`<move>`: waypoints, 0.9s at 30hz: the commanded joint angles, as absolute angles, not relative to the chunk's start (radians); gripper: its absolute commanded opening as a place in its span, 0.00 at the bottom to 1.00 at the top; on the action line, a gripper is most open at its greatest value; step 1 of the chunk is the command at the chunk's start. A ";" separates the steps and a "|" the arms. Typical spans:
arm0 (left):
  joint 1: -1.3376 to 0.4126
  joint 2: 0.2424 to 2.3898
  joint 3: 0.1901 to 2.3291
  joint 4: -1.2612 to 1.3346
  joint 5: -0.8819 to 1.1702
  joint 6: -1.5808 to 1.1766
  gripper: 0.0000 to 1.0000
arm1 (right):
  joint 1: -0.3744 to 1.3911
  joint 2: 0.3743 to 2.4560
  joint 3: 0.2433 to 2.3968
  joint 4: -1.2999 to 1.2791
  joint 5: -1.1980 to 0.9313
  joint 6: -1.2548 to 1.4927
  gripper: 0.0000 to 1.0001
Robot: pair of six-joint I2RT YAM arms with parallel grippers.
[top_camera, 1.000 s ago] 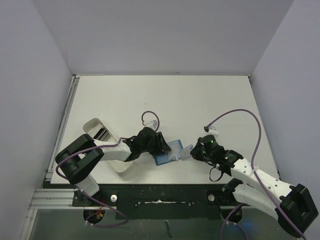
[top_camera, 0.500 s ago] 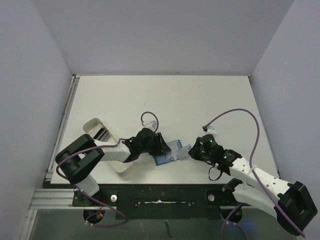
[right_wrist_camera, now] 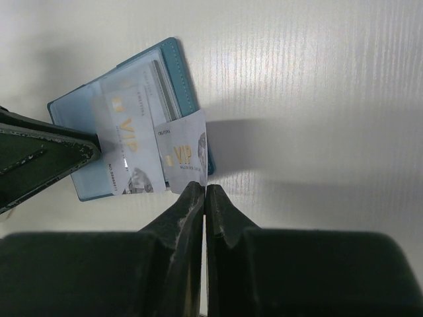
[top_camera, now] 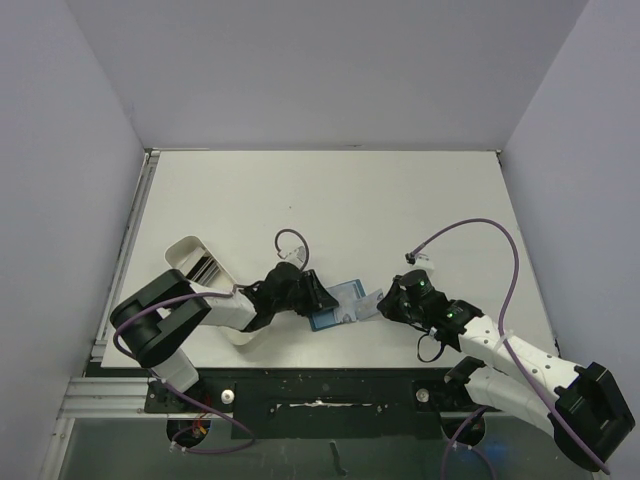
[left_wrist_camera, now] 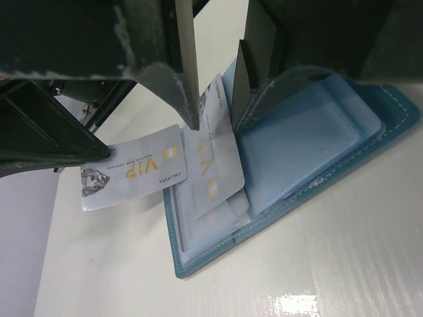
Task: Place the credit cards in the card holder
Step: Insert the credit card into the card holder.
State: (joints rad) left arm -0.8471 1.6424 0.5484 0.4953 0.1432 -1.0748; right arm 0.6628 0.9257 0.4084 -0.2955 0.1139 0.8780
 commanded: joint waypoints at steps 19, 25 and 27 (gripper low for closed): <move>-0.847 1.733 0.433 1.032 0.148 -1.259 0.25 | 0.673 0.936 0.392 -0.296 0.108 0.881 0.00; -0.855 1.747 0.450 1.007 0.136 -1.233 0.12 | 0.677 0.932 0.394 -0.299 0.111 0.881 0.00; -0.856 1.737 0.459 0.957 0.124 -1.214 0.06 | 0.677 0.925 0.393 -0.304 0.115 0.883 0.00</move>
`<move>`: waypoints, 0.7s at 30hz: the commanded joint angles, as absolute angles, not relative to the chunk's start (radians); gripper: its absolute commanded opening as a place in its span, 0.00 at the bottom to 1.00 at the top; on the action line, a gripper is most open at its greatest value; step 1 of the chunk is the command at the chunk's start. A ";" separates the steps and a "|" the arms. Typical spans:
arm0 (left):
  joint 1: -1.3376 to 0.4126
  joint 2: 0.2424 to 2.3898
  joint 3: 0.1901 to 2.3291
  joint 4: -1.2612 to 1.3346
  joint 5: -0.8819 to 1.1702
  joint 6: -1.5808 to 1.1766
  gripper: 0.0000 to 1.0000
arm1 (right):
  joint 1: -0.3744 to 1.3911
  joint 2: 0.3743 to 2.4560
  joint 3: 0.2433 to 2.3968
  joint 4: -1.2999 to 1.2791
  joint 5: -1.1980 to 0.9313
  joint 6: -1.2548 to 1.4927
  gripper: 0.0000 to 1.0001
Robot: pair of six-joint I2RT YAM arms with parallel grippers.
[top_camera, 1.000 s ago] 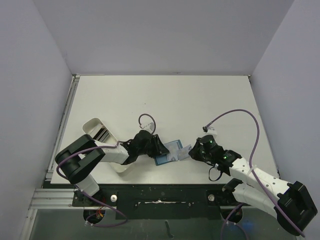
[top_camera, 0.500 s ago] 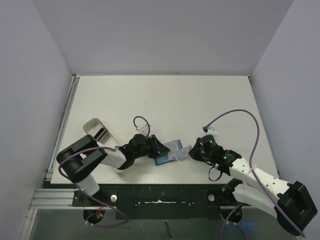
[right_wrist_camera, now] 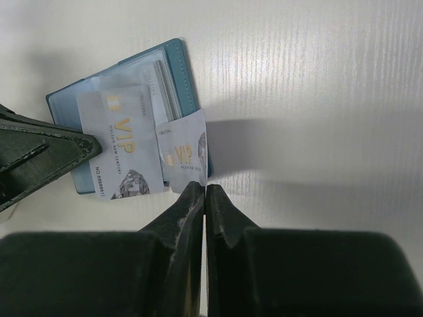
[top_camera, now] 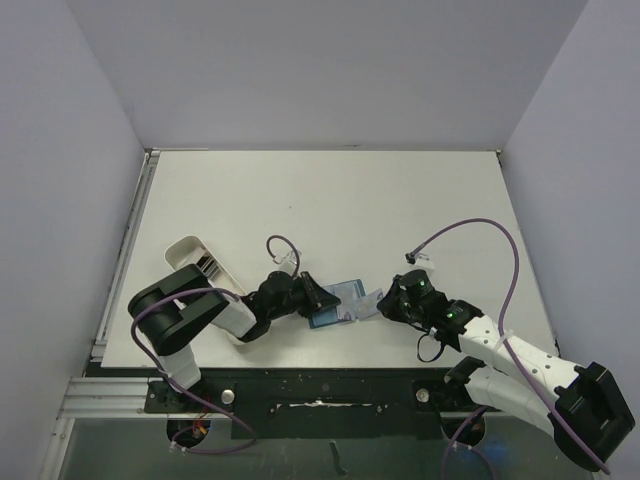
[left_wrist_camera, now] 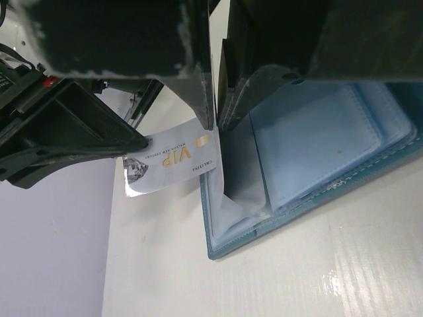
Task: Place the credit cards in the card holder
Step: Insert the credit card into the card holder.
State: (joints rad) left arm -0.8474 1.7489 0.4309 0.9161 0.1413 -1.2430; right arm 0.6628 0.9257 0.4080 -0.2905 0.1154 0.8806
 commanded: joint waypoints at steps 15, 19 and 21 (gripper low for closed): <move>-0.854 1.662 0.499 0.690 0.013 -1.147 0.00 | 0.683 0.882 0.402 -0.343 0.126 0.897 0.00; -0.854 1.685 0.504 0.709 0.007 -1.158 0.00 | 0.684 0.856 0.471 -0.402 0.160 0.885 0.00; -0.853 1.687 0.509 0.707 0.000 -1.157 0.00 | 0.683 0.842 0.510 -0.436 0.187 0.871 0.00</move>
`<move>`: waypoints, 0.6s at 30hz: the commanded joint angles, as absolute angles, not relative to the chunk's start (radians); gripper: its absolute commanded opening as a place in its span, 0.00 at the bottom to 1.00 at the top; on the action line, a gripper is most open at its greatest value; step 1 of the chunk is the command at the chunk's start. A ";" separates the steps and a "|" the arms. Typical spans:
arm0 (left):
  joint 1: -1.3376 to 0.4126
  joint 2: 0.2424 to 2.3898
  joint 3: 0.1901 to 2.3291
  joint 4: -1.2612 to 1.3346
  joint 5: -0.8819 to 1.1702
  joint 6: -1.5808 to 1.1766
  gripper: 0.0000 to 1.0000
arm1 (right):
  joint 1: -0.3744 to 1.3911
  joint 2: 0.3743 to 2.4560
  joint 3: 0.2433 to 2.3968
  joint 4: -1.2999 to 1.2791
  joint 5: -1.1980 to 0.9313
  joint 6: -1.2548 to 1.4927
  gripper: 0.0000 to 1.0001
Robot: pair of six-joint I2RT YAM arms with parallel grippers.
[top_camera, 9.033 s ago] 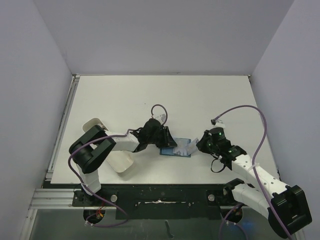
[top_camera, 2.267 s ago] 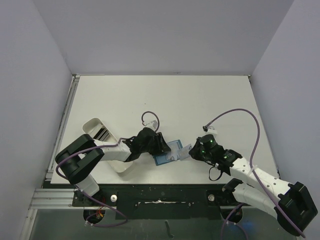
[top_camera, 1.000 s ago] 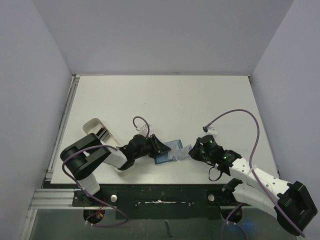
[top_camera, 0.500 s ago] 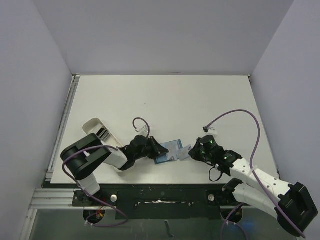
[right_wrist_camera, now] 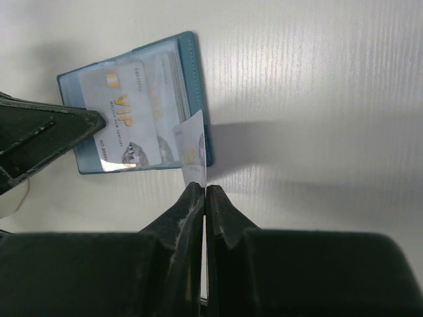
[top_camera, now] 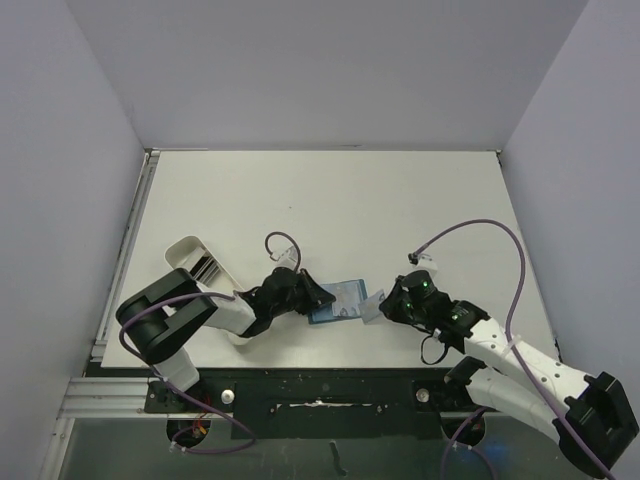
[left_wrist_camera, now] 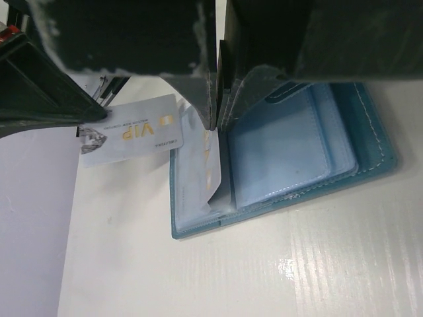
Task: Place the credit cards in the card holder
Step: Insert the credit card into the card holder.
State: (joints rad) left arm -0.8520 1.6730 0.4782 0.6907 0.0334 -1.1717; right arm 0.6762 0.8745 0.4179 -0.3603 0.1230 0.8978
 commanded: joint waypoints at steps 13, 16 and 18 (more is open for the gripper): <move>-0.853 1.740 0.549 0.712 0.030 -1.146 0.00 | 0.646 0.934 0.568 -0.385 0.360 0.711 0.00; -0.852 1.744 0.558 0.706 0.035 -1.146 0.00 | 0.638 0.985 0.555 -0.328 0.353 0.672 0.00; -0.852 1.739 0.557 0.701 0.029 -1.146 0.00 | 0.638 1.006 0.543 -0.294 0.339 0.665 0.00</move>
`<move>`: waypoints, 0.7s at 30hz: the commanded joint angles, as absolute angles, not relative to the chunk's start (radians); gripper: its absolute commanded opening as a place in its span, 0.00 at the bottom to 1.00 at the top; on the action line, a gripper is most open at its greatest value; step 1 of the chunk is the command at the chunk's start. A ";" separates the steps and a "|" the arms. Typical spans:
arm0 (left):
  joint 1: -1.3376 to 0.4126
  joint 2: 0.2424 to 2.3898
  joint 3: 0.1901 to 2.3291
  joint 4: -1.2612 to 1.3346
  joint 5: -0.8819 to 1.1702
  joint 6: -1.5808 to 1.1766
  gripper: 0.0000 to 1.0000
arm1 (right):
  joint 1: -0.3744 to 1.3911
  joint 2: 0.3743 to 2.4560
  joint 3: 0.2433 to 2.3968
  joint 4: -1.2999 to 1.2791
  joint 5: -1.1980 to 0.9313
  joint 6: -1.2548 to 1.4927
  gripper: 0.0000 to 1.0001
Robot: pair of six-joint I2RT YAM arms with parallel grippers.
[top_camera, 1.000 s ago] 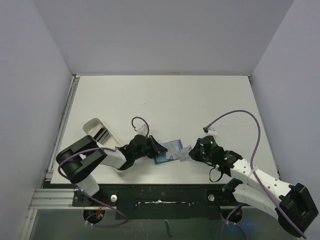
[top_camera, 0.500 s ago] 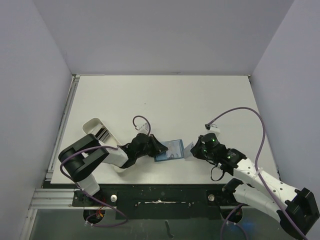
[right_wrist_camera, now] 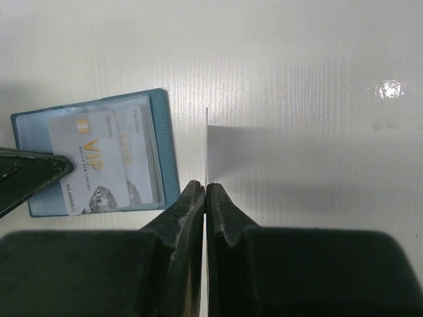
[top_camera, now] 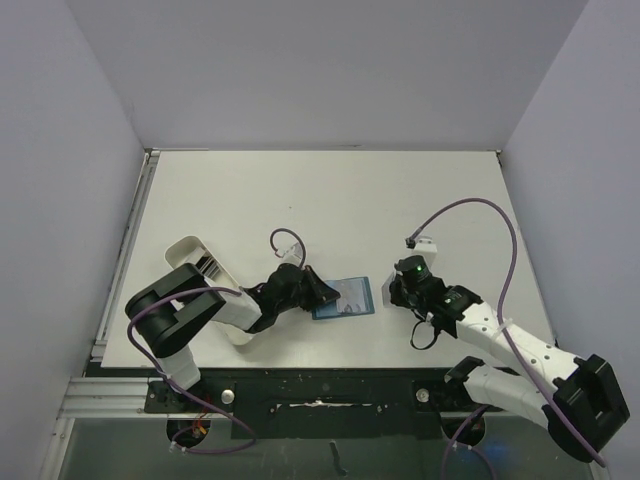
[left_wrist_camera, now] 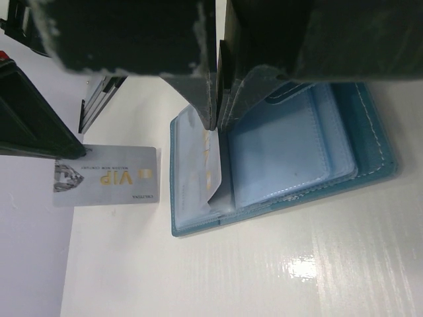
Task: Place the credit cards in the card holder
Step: Insert the credit card into the card holder.
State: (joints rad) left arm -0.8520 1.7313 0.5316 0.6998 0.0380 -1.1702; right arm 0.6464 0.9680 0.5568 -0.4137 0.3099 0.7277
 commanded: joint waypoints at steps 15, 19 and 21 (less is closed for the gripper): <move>-0.845 1.761 0.562 0.717 0.032 -1.146 0.00 | 0.660 0.987 0.443 -0.201 0.209 0.769 0.00; -0.852 1.770 0.582 0.705 0.037 -1.148 0.00 | 0.661 0.984 0.442 -0.208 0.209 0.781 0.00; -0.853 1.769 0.593 0.685 0.033 -1.139 0.03 | 0.662 0.984 0.440 -0.209 0.207 0.787 0.00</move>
State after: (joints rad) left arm -0.8490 1.7546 0.5507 0.7021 0.0406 -1.1706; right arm 0.6498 0.9909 0.4576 -0.2161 0.2367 0.7635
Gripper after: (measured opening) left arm 0.014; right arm 0.029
